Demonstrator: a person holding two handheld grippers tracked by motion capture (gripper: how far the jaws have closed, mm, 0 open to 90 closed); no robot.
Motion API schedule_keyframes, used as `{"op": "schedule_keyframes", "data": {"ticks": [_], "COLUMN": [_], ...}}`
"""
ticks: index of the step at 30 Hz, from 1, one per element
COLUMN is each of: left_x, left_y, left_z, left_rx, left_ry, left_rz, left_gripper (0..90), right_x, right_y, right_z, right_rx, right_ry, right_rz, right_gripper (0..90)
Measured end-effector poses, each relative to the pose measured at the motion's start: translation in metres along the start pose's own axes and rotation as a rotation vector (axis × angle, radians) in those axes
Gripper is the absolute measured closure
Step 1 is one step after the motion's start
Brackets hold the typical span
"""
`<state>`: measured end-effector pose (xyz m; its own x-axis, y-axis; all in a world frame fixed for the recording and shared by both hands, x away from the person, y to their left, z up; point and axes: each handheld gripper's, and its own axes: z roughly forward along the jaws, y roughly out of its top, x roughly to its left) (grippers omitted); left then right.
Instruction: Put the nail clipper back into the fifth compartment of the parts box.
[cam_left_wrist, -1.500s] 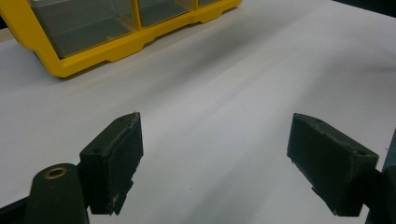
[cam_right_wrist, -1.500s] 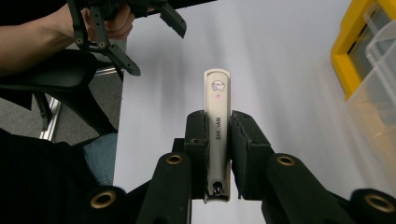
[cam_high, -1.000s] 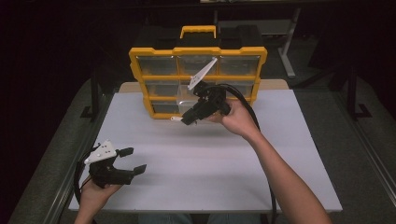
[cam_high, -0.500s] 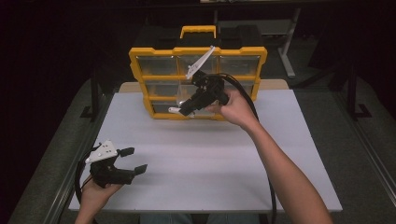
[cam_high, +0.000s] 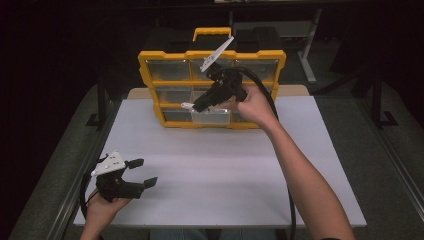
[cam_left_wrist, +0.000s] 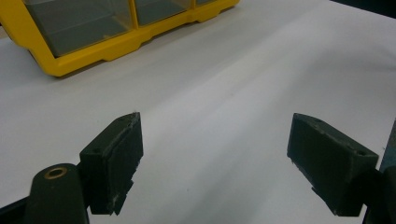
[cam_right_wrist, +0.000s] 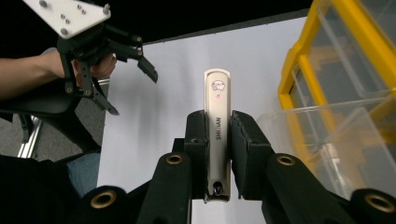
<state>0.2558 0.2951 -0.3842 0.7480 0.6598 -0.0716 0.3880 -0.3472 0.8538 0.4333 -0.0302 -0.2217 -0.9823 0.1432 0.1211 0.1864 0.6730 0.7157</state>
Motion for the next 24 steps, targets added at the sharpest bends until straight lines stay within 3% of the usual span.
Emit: {"op": "schedule_keyframes", "data": {"ticks": [24], "left_x": [0.001], "left_y": [0.000], "left_z": [-0.001], "left_rx": [-0.012], "left_ry": [0.002], "left_rz": [-0.007], "left_gripper": [18.6], "right_x": [-0.024], "right_y": [0.016], "right_z": [-0.017], "right_rx": [0.003], "right_ry": [-0.080], "right_rz": [0.012], "right_gripper": [76.0]}}
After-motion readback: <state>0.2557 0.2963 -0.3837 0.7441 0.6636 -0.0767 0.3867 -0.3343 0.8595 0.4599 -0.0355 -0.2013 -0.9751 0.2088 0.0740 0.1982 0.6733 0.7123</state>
